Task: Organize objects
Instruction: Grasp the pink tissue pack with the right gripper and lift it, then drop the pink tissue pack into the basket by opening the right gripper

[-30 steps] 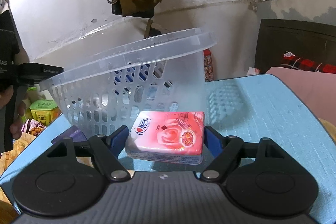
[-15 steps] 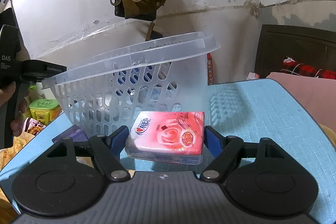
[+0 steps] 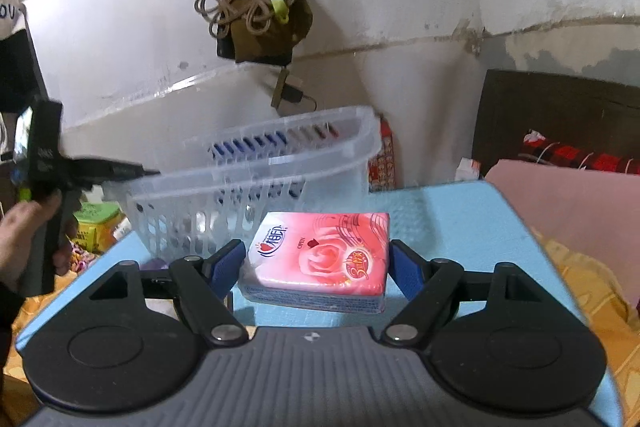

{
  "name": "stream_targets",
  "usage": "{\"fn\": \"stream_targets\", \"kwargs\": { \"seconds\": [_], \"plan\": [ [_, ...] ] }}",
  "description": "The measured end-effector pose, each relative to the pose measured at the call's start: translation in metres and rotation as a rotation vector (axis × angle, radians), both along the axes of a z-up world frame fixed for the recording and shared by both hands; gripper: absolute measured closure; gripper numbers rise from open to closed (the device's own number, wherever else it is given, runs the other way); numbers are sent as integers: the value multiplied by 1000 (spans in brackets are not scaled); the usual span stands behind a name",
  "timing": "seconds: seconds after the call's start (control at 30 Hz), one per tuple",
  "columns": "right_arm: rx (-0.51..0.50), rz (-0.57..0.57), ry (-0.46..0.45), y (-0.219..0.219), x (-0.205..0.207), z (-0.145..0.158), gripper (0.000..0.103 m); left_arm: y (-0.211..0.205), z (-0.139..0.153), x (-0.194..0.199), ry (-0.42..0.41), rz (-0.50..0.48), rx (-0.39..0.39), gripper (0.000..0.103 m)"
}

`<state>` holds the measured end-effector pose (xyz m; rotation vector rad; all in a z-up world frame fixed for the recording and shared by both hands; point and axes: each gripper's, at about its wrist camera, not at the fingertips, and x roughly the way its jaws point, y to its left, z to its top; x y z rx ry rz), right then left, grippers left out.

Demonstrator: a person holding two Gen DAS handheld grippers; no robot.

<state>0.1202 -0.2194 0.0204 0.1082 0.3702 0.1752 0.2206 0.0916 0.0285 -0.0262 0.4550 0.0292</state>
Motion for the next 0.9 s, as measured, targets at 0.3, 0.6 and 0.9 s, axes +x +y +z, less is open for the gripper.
{"fn": "stream_targets", "kwargs": {
  "seconds": [0.3,0.6,0.9],
  "plan": [
    [-60,-21,-148,2,9,74,23,0,1,-1,0,2,-5,81],
    [-68,38,-44,16,79,104,23,1,1,-1,2,4,-3,80],
    [-137,42,-15,28,107,104,23,3,0,0,1,1,-2,80]
  ]
}}
